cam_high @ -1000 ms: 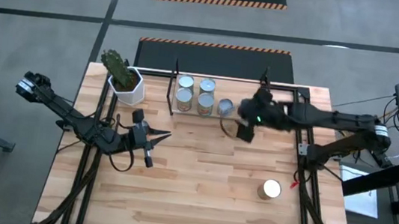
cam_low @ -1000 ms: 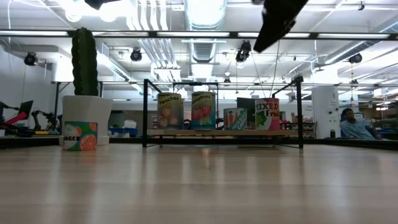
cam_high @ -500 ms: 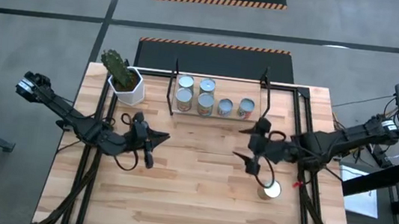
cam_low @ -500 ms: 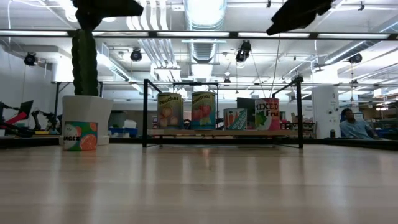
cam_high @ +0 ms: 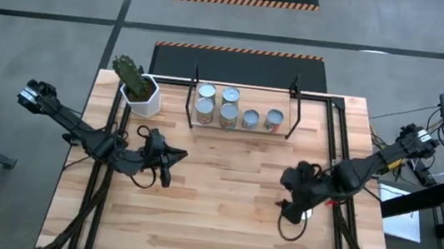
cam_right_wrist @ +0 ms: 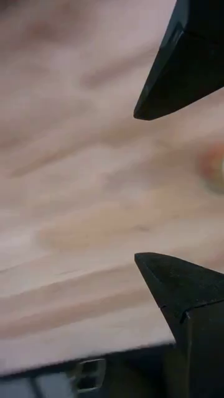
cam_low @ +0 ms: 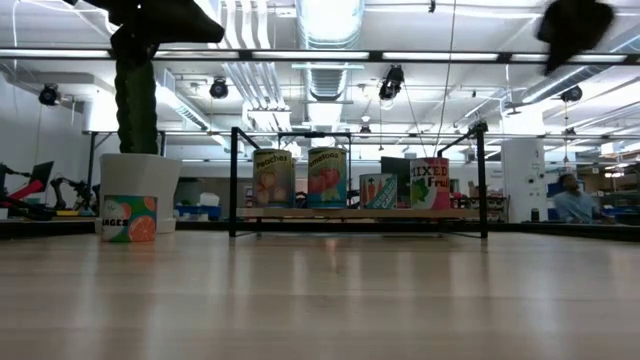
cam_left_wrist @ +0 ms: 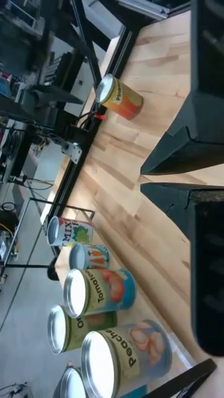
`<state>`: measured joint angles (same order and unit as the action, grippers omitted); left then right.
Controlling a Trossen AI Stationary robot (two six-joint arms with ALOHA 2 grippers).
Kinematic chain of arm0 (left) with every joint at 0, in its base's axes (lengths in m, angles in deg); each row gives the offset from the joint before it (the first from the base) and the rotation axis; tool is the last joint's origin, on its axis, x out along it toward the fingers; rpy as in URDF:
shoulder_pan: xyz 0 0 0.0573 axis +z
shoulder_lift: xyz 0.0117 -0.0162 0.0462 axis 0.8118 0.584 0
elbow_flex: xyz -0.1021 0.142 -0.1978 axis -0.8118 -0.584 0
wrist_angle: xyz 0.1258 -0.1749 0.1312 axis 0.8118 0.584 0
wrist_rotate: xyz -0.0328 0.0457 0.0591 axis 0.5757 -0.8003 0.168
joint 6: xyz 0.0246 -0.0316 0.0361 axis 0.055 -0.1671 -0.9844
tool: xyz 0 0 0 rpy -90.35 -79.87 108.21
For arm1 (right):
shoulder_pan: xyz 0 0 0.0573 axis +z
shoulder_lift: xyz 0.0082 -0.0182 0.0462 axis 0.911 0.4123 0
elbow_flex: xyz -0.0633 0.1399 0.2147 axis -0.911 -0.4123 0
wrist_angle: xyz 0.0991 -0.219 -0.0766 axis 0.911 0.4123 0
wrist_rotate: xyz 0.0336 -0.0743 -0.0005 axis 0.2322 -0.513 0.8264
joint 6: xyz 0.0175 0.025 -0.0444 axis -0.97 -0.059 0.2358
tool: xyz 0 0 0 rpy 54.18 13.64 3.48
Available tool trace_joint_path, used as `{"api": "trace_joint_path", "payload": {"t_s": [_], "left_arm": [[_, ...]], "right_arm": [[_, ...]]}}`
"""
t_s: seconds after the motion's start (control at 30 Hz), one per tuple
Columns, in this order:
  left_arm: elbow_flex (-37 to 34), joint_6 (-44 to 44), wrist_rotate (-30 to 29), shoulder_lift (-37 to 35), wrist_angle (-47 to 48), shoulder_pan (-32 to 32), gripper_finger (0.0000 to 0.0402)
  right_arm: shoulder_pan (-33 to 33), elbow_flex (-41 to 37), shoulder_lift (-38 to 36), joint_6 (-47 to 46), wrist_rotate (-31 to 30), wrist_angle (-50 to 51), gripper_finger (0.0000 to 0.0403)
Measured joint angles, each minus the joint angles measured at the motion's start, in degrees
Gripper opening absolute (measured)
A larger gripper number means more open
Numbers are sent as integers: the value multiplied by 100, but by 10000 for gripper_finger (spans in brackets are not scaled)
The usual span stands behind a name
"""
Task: Pick and place cans onto a shelf
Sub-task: Put the canned pineapple on the shelf
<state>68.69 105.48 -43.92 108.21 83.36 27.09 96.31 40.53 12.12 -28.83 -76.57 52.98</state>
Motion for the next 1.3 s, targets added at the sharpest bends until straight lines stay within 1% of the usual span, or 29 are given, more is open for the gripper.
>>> {"api": "trace_joint_path", "payload": {"t_s": [0.07, 0.17, 0.27, 0.37, 0.7, 1.0, 1.13, 1.3], "left_arm": [[0, -58, -1, 0, -31, 0, 13], [0, -128, -1, 0, -70, 0, 13], [0, -279, 0, 0, -77, 0, 13], [0, -417, 0, 0, -78, 0, 13], [0, -561, 0, 0, -66, 0, 13], [0, -664, 0, 0, -36, 0, 13], [0, -666, 0, 0, -37, 0, 13], [0, -666, 0, 0, -39, 0, 13]], "right_arm": [[77, 256, 321, -701, 472, 792, 353], [258, 545, 733, -1560, 976, 1960, 353], [412, 632, 985, -1967, 1278, 2484, 354], [449, 600, 1060, -2137, 1486, 2384, 354], [449, 236, 1047, -2304, 1433, 1772, 354], [458, -177, 1019, -2410, 1445, 1522, 354], [458, -203, 1019, -2368, 1460, 1334, 354], [458, -201, 960, -2373, 1436, 1429, 354]]}}
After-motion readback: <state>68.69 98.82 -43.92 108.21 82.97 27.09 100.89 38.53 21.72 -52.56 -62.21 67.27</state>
